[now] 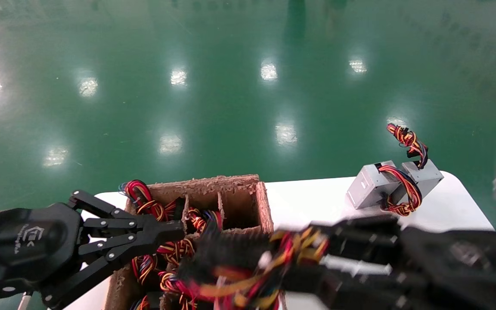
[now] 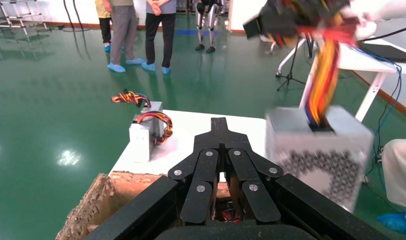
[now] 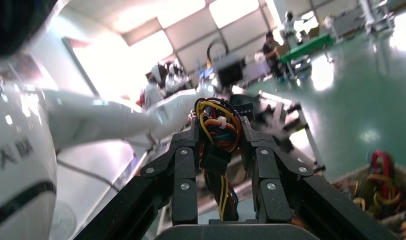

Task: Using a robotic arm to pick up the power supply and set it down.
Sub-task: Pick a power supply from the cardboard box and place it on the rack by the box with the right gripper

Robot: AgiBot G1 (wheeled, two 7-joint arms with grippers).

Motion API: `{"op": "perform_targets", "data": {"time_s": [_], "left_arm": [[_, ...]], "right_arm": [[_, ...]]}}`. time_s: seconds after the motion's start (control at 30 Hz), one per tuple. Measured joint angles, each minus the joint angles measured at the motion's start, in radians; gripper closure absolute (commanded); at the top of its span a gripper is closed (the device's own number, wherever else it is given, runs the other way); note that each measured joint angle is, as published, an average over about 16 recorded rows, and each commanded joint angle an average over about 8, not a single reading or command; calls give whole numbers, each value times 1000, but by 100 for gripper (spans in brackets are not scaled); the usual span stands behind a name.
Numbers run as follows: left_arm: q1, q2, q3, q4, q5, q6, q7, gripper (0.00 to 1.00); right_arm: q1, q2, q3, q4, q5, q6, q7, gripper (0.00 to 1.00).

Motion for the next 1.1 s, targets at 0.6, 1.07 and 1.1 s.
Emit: {"op": "perform_targets", "data": {"time_s": [0.6,1.07,1.1], "left_arm": [[0,0,0,0,0,0,0,100],[0,0,0,0,0,0,0,100],[0,0,0,0,0,0,0,100]], "right_arm": [[103,9,37,-374,151,58,1,100],[197,29,54,-699,124,233,-45,100],[201,31,54,-715,122,248,-49,100]]}}
